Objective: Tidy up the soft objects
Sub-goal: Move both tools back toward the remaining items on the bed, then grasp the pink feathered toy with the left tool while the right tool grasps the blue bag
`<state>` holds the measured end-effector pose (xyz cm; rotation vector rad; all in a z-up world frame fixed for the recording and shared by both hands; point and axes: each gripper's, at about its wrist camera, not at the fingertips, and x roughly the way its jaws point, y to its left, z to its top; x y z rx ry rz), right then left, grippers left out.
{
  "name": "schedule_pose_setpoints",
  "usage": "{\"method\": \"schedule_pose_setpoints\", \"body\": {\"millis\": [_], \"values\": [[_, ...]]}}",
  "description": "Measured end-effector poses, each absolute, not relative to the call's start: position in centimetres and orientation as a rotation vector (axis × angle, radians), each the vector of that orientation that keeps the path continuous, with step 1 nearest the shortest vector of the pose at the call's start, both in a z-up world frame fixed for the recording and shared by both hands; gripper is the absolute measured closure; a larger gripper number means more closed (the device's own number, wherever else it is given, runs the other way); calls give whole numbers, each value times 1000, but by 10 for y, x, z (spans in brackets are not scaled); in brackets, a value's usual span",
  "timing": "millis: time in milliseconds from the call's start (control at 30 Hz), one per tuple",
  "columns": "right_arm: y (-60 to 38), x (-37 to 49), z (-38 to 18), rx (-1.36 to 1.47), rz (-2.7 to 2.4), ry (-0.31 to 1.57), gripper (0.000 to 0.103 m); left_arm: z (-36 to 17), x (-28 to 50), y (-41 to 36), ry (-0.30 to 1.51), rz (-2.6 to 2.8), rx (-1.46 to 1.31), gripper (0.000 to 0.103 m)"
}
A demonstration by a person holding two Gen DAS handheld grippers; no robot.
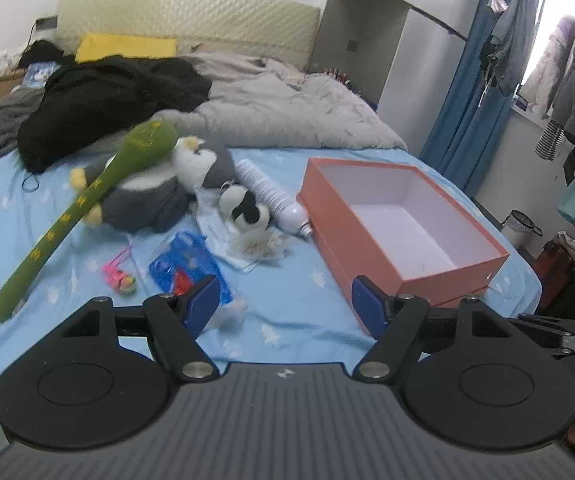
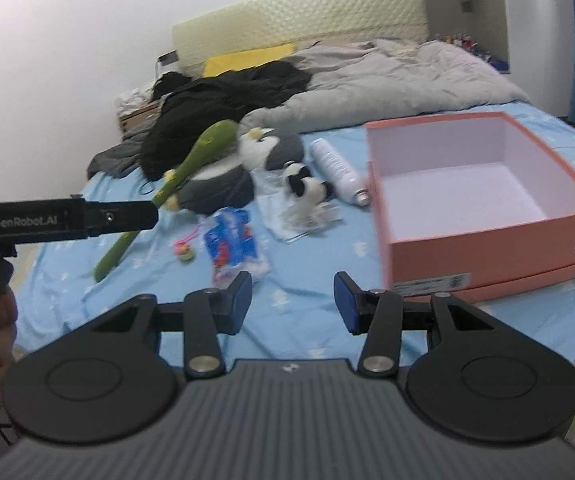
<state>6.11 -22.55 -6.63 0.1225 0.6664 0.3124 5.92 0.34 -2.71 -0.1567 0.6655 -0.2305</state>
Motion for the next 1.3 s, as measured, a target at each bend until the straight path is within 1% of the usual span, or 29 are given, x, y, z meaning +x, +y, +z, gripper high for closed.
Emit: {"method": "schedule_pose_setpoints", "body": {"millis": [333, 533, 767, 1133, 1167, 1200, 1267, 1300], "values": [[-179, 66, -73, 109, 401, 693, 54, -47, 45, 46, 691, -144, -202, 26], [-164, 72, -83, 95, 433, 734, 54, -63, 55, 60, 711, -97, -233, 26], [-154, 100, -104, 96, 450, 792, 54, -100, 94, 79, 760, -29, -273, 26], [-127, 172, -137, 54, 493, 842, 54, -160, 170, 106, 810, 49, -289, 26], [-124, 178, -139, 49, 497, 843, 51, -164, 176, 108, 813, 51, -298, 26], [-121, 185, -142, 46, 497, 843, 42, -168, 183, 110, 815, 55, -305, 26], [-116, 199, -148, 44, 487, 839, 33, -177, 196, 114, 826, 59, -313, 27], [-114, 205, -152, 42, 484, 839, 33, -182, 204, 116, 833, 64, -312, 27]]}}
